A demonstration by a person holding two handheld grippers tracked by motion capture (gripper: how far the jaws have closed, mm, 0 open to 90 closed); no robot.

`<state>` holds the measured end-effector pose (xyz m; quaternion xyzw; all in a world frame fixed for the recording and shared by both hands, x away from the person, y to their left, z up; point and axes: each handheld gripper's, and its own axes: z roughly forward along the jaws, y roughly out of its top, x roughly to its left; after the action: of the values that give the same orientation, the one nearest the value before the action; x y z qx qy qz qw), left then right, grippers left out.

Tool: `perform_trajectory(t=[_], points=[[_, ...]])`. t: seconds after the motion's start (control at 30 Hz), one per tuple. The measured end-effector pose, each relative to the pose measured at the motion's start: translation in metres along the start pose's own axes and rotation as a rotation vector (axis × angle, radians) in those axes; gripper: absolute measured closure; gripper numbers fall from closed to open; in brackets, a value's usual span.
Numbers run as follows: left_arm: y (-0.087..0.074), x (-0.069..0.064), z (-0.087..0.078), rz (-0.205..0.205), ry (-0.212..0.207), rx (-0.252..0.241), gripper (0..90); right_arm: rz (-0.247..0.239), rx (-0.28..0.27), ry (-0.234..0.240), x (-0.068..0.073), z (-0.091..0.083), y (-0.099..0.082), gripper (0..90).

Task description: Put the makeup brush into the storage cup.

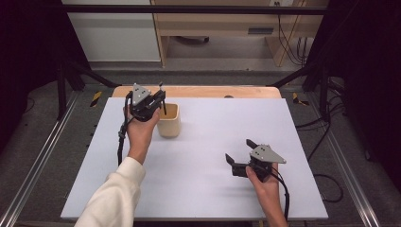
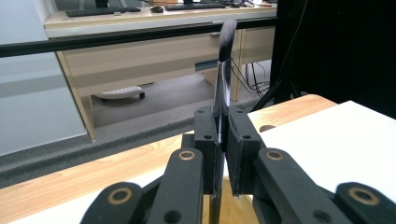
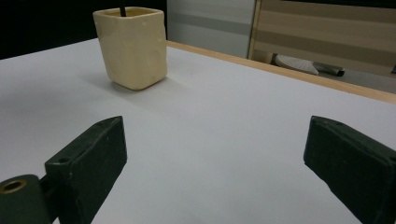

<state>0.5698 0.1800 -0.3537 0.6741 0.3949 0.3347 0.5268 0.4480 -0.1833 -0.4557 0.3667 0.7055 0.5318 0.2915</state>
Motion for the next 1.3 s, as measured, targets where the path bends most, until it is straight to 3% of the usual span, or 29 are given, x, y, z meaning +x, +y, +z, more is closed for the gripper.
perform_trajectory(t=[1.03,1.3], points=[[-0.018,-0.002,-0.002,-0.016,-0.008,0.016,84.0,-0.001,0.003,0.002,0.0,0.001,0.0,6.2],[-0.022,-0.005,-0.004,-0.003,-0.012,0.024,84.0,0.003,0.0,0.008,0.001,0.001,-0.001,6.2]])
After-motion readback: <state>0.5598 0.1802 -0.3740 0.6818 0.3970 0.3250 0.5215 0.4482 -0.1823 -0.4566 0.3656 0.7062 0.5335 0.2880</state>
